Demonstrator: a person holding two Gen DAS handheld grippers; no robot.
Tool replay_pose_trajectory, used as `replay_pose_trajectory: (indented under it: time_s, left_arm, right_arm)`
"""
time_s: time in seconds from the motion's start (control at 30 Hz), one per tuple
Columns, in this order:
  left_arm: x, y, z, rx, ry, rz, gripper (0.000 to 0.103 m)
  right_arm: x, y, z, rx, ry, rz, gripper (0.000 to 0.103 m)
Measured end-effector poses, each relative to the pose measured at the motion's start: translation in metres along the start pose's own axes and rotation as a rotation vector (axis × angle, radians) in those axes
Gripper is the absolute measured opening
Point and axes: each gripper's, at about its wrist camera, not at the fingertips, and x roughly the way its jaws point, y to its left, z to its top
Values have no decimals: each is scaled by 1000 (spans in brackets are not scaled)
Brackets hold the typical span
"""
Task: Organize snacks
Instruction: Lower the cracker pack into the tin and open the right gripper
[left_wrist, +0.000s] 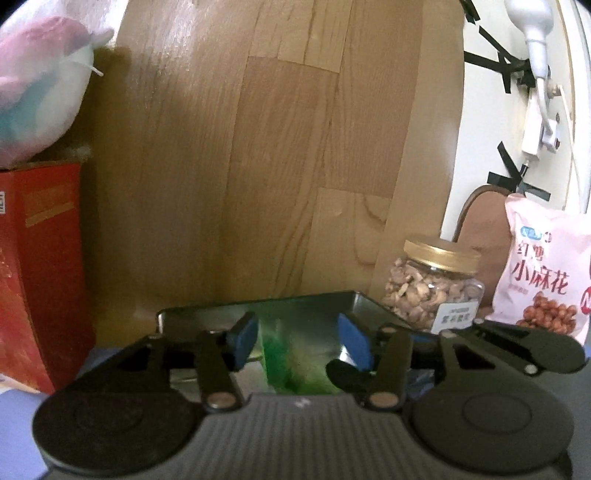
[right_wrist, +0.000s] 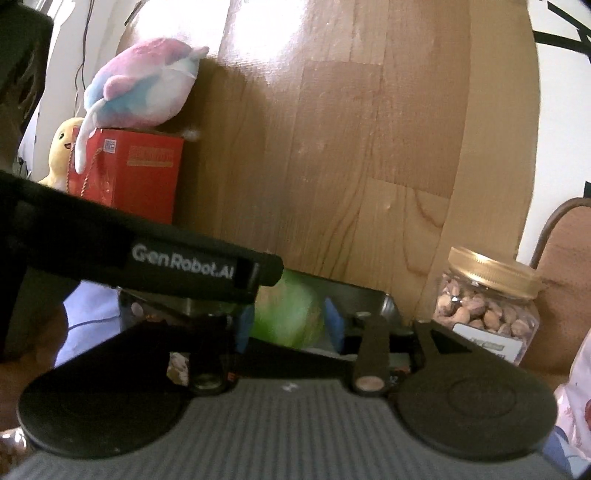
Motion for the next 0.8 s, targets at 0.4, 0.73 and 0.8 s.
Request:
replay_pose_trajectory:
  time_s: [0.4, 0.73, 0.8]
  left_arm:
    - [3, -1, -6, 23, 17, 45, 68]
    - [8, 3, -11, 3, 36, 47, 72]
    - [7, 4, -10, -7, 31, 45, 72]
  right_arm:
    - [-10, -6, -3, 26, 0, 31, 55]
    - [-13, -7, -2, 37, 30, 71, 60]
    - [-14, -5, -2, 31, 33, 73, 60]
